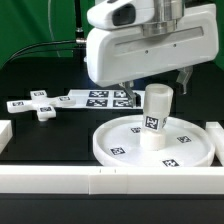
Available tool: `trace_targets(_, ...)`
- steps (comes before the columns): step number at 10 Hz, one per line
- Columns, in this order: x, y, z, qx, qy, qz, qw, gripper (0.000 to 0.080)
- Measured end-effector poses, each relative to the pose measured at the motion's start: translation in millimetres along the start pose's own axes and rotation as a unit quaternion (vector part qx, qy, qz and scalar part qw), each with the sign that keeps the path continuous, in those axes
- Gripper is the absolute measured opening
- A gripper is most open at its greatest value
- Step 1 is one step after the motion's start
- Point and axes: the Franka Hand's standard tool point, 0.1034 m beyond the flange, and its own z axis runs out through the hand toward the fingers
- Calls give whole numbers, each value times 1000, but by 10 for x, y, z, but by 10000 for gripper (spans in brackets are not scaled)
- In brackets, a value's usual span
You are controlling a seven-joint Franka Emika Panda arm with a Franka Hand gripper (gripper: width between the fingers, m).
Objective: Assemble round table
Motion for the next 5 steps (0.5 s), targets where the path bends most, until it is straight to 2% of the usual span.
trace_targets(3,1,-28,27,6,-17,-123,992,649)
trace_targets(5,-15,4,30,5,-17,-183,983,649)
